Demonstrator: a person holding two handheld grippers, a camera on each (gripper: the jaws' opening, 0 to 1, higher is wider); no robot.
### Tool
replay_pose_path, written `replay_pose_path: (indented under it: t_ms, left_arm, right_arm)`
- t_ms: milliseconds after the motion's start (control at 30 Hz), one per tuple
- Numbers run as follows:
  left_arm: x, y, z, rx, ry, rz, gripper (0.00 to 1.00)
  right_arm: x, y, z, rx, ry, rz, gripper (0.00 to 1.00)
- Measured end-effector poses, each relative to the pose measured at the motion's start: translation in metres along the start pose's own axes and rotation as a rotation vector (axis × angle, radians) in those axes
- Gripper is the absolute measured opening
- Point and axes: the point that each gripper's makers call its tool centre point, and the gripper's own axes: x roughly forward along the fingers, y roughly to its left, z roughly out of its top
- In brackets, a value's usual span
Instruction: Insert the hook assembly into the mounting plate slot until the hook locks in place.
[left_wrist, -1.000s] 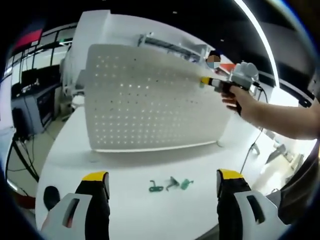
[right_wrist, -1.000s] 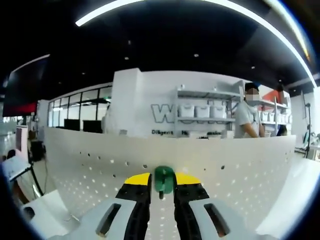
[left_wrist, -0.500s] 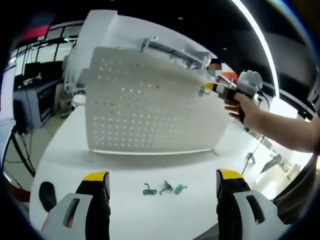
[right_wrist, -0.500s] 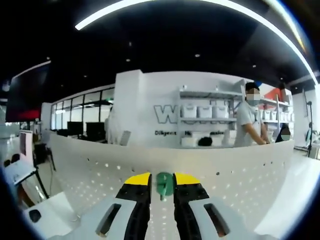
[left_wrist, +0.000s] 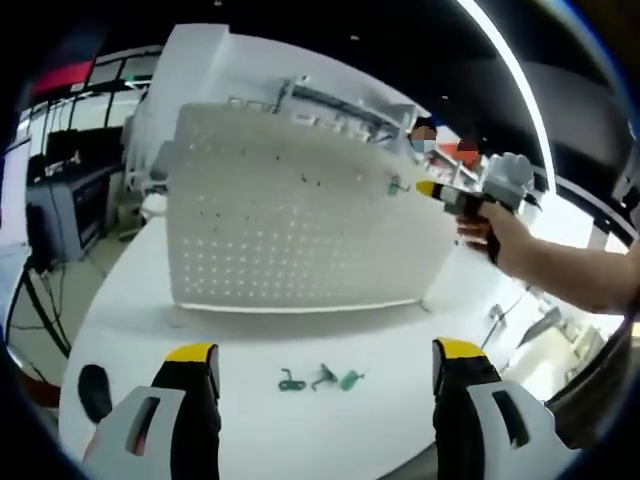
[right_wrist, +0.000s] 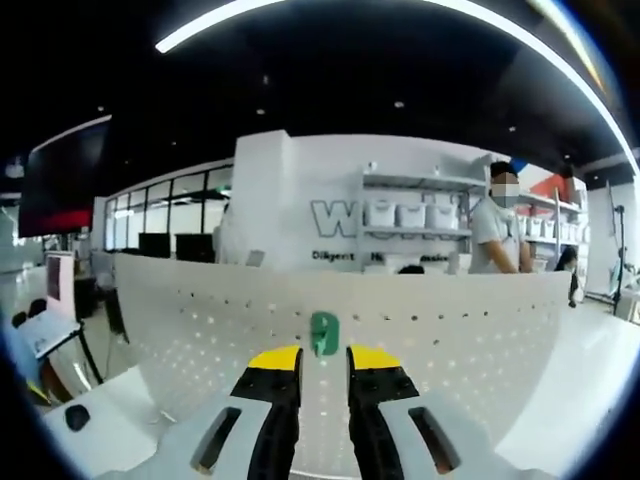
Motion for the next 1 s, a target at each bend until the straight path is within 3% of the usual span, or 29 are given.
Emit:
replay_pose_path:
  t_ms: [300,700,1000]
  left_arm:
    - [-0.003,-0.006,-0.001,0.046,0.010,0.001,0.89]
    - [-0.013,-0.015,-0.020,0.061,0.038,-0.004,0.89]
    - [-0.020,-0.020,-0.026,0.054,0.034,-0.002,0.89]
  right_arm:
    - [-0.031,0.001,-0.017,-0.021,0.025,0.021,0.16]
    - [-0.095,0.013,-0.084,-0.027,0.147,0.067,0.16]
    - [-0.136,0.021,-0.120,-0.027,0.228,0.115,0.17]
